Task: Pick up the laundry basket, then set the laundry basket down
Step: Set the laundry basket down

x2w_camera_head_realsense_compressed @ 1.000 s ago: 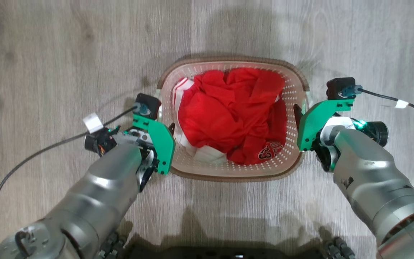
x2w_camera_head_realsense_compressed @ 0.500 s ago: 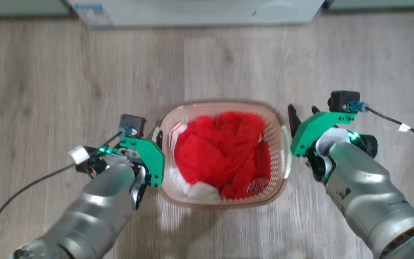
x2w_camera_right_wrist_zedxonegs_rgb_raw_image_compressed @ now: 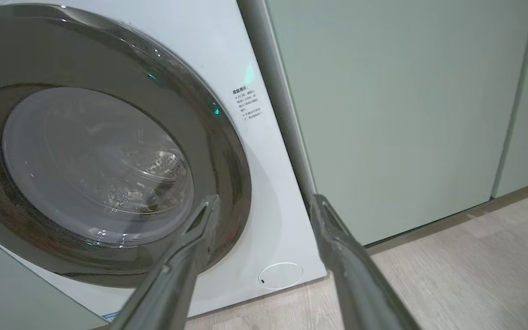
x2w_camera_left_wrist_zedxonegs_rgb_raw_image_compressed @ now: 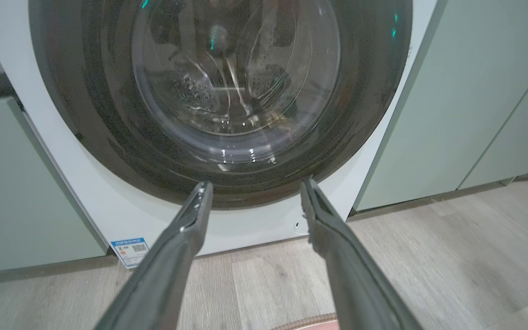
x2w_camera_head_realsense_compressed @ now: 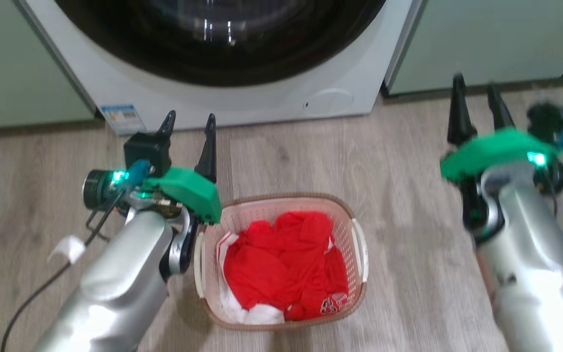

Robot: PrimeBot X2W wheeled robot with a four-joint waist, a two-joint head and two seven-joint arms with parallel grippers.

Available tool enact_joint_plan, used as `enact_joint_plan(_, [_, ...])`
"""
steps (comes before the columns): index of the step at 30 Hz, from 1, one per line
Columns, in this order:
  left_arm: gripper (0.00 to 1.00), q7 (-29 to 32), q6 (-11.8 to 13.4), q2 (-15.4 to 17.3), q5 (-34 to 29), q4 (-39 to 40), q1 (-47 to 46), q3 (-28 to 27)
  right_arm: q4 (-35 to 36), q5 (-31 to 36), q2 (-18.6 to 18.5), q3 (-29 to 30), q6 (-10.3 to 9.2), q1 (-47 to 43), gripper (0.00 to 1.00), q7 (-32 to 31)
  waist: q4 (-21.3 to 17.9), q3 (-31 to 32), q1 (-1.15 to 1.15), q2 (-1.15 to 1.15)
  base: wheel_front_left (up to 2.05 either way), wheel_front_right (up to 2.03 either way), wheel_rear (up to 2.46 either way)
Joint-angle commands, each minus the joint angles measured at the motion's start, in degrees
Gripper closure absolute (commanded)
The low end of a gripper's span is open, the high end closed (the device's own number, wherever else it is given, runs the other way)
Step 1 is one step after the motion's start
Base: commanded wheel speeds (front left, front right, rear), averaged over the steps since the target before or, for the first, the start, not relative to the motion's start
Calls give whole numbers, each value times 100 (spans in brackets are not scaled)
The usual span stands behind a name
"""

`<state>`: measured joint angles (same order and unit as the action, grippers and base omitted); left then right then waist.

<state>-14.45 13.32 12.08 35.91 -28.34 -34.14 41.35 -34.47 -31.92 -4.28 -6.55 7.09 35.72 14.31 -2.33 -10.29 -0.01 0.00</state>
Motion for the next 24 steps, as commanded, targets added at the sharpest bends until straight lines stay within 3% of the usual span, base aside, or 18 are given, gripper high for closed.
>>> enact_joint_plan(1, [0, -54, -5, 189, -255, 488, 17, -474, 625, 160, 131, -7, 40, -296, 0, 68, -61, 283, 1, 0, 0, 0, 0])
enact_joint_plan(5, [0, -54, -57, 194, -866, 1299, 515, -1003, 1794, 129, 138, -83, 40, -929, 0, 68, -50, 516, 1, 0, 0, 0, 0])
enact_joint_plan(11, [0, -54, -156, 126, -1188, 2032, 1093, -1459, 2721, 483, 139, 2, 40, -1559, 0, 68, -6, 670, 1, 0, 0, 0, 0])
enact_joint_plan(22, [0, -54, -324, -130, -1797, 2503, 2002, -1833, 3145, 684, 140, 206, 40, -2316, 0, 69, 70, 760, 1, 0, 0, 0, 0])
enact_joint_plan(24, [0, -54, -388, -309, -1833, 2576, 2221, -1997, 3173, 743, 140, 231, 40, -2498, 0, 69, 78, 769, 1, 0, 0, 0, 0])
